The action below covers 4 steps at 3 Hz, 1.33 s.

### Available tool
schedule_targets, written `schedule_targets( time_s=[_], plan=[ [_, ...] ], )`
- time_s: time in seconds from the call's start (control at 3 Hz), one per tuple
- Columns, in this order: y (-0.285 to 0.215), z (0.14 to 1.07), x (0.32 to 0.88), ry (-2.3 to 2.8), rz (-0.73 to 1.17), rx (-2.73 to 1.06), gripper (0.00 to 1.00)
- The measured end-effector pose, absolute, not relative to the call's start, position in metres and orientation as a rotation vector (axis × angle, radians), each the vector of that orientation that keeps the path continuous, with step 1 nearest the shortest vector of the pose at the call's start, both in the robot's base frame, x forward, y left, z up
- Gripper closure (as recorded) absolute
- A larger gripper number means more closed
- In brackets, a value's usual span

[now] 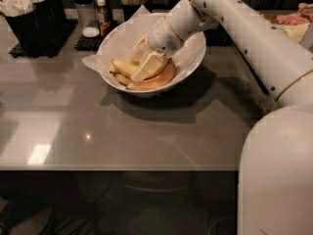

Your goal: Pick banana from white bowl

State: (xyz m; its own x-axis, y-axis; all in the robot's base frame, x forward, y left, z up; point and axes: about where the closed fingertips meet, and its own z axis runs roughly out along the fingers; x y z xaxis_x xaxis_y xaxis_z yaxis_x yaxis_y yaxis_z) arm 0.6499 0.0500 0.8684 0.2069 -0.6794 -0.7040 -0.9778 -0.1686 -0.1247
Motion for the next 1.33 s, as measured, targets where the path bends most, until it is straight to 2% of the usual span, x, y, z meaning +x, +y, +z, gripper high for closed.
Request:
schedule_targets(
  time_s=[0.67,1.0,1.33],
  plan=[
    [0.042,0.874,0.655,1.610,0.631,-1.884,0.39],
    [0.040,0.868,0.653,1.658,0.609,-1.882,0.58],
    [0.038,0.864,0.651,1.699,0.584,-1.881,0.81]
  ],
)
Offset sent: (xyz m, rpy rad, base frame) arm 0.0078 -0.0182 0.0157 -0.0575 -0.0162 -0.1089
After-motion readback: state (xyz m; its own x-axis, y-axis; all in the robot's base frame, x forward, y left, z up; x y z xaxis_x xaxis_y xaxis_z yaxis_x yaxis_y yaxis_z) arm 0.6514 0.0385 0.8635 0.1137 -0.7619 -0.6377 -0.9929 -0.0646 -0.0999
